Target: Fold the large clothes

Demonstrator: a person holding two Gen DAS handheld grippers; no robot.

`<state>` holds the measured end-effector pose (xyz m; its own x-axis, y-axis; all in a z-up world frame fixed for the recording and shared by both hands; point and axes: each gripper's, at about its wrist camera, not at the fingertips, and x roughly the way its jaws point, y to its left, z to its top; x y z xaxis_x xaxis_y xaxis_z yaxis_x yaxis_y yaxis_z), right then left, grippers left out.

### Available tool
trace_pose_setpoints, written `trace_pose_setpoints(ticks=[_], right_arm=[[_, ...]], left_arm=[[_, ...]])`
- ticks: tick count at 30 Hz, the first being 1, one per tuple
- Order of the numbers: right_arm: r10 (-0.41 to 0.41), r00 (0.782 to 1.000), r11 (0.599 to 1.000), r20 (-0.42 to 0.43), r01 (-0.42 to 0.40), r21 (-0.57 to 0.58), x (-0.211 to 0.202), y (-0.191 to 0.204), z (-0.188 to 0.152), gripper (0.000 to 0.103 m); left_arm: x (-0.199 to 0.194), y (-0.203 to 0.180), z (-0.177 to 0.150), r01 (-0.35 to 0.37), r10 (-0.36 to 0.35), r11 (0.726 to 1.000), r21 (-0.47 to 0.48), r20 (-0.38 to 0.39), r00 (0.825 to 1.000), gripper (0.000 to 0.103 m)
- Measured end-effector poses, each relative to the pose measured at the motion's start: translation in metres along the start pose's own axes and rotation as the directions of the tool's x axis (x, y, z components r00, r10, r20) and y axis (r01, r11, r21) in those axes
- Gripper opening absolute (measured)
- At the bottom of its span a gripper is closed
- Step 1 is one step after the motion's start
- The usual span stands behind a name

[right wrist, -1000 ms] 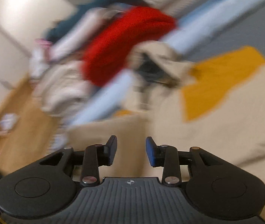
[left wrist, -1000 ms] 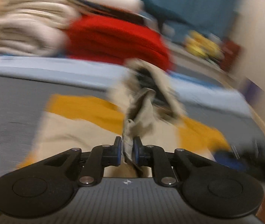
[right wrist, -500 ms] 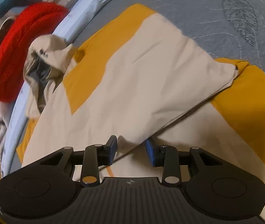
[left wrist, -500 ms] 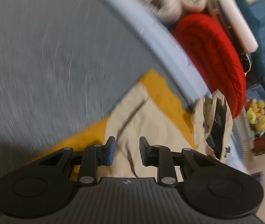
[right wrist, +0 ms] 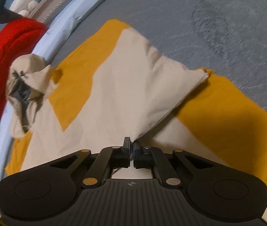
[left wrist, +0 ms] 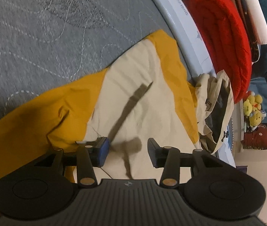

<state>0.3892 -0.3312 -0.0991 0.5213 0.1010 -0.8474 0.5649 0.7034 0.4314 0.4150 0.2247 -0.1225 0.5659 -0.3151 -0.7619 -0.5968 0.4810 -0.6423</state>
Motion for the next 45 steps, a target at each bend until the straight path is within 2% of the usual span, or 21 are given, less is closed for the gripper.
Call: trace_pose_setpoints(ticks=[2, 4, 6, 7, 9, 12, 15, 20, 25, 27, 30, 33, 35, 38, 40, 43, 45], right_arm=[[-0.006, 1.0, 1.0, -0.006, 0.006, -0.005, 0.001, 0.001, 0.001, 0.008], [-0.014, 1.0, 1.0, -0.01, 0.014, -0.017, 0.001, 0.003, 0.001, 0.009], [-0.002, 0.999, 0.999, -0.033, 0.001, -0.047, 0.004, 0.007, -0.001, 0.018], [0.003, 0.999, 0.998, -0.039, -0.005, -0.055, 0.003, 0.008, -0.002, 0.022], [0.007, 0.999, 0.997, -0.046, -0.011, -0.081, 0.004, 0.015, -0.005, 0.023], [0.01, 0.998, 0.992, -0.06, -0.017, -0.128, 0.003, 0.023, -0.011, 0.025], [-0.003, 0.999, 0.982, -0.042, -0.005, -0.191, -0.006, 0.034, -0.023, 0.025], [0.059, 0.998, 0.952, -0.039, -0.068, -0.299, -0.018, 0.057, -0.043, 0.025], [0.137, 0.99, 0.916, 0.032, -0.114, -0.384, -0.03, 0.07, -0.039, 0.03], [0.141, 0.986, 0.909, 0.087, -0.094, -0.406, -0.031, 0.068, -0.03, 0.036], [0.08, 0.987, 0.928, 0.137, -0.023, -0.372, -0.023, 0.053, -0.01, 0.039], [-0.004, 0.995, 0.954, 0.095, 0.033, -0.299, -0.004, 0.031, 0.007, 0.04], [-0.039, 0.998, 0.969, 0.042, 0.048, -0.241, 0.01, 0.017, 0.015, 0.04], [-0.053, 0.999, 0.98, 0.006, 0.053, -0.192, 0.017, 0.006, 0.018, 0.04], [-0.051, 0.999, 0.976, 0.016, 0.053, -0.212, 0.013, 0.012, 0.016, 0.041], [0.004, 0.998, 0.967, 0.057, 0.01, -0.253, 0.002, 0.024, 0.016, 0.041], [-0.003, 0.997, 0.964, 0.08, 0.024, -0.266, 0.0, 0.025, 0.015, 0.043]], left_arm=[[0.002, 0.001, -0.001, -0.012, 0.012, 1.0, 0.004, 0.006, 1.0, 0.049], [0.002, 0.0, -0.003, -0.016, 0.016, 1.0, 0.005, 0.012, 1.0, 0.048], [0.001, -0.002, -0.004, -0.026, 0.026, 0.999, 0.025, 0.021, 0.999, 0.035], [0.0, -0.005, -0.005, -0.045, 0.044, 0.998, 0.045, 0.041, 0.998, 0.013], [-0.007, -0.013, -0.008, -0.094, 0.084, 0.99, 0.106, 0.096, 0.992, 0.005], [-0.019, -0.027, -0.016, -0.185, 0.154, 0.967, 0.173, 0.18, 0.972, 0.004], [-0.027, -0.032, -0.024, -0.238, 0.201, 0.955, 0.174, 0.208, 0.957, 0.004], [-0.033, -0.043, -0.033, -0.337, 0.267, 0.915, 0.222, 0.295, 0.918, 0.008], [-0.042, -0.056, -0.034, -0.376, 0.255, 0.883, 0.28, 0.388, 0.886, 0.011], [-0.043, -0.064, -0.036, -0.368, 0.223, 0.868, 0.333, 0.4, 0.889, 0.015], [-0.032, -0.069, -0.038, -0.319, 0.187, 0.858, 0.402, 0.334, 0.924, 0.024], [-0.011, -0.063, -0.04, -0.313, 0.225, 0.854, 0.415, 0.248, 0.942, 0.025], [0.001, -0.053, -0.037, -0.302, 0.249, 0.87, 0.389, 0.182, 0.951, 0.025], [0.005, -0.046, -0.035, -0.299, 0.258, 0.88, 0.37, 0.158, 0.953, 0.025], [0.001, -0.051, -0.037, -0.307, 0.255, 0.866, 0.394, 0.181, 0.95, 0.025], [-0.004, -0.061, -0.041, -0.31, 0.234, 0.839, 0.447, 0.218, 0.947, 0.027], [0.001, -0.06, -0.041, -0.311, 0.244, 0.842, 0.44, 0.202, 0.948, 0.028]])
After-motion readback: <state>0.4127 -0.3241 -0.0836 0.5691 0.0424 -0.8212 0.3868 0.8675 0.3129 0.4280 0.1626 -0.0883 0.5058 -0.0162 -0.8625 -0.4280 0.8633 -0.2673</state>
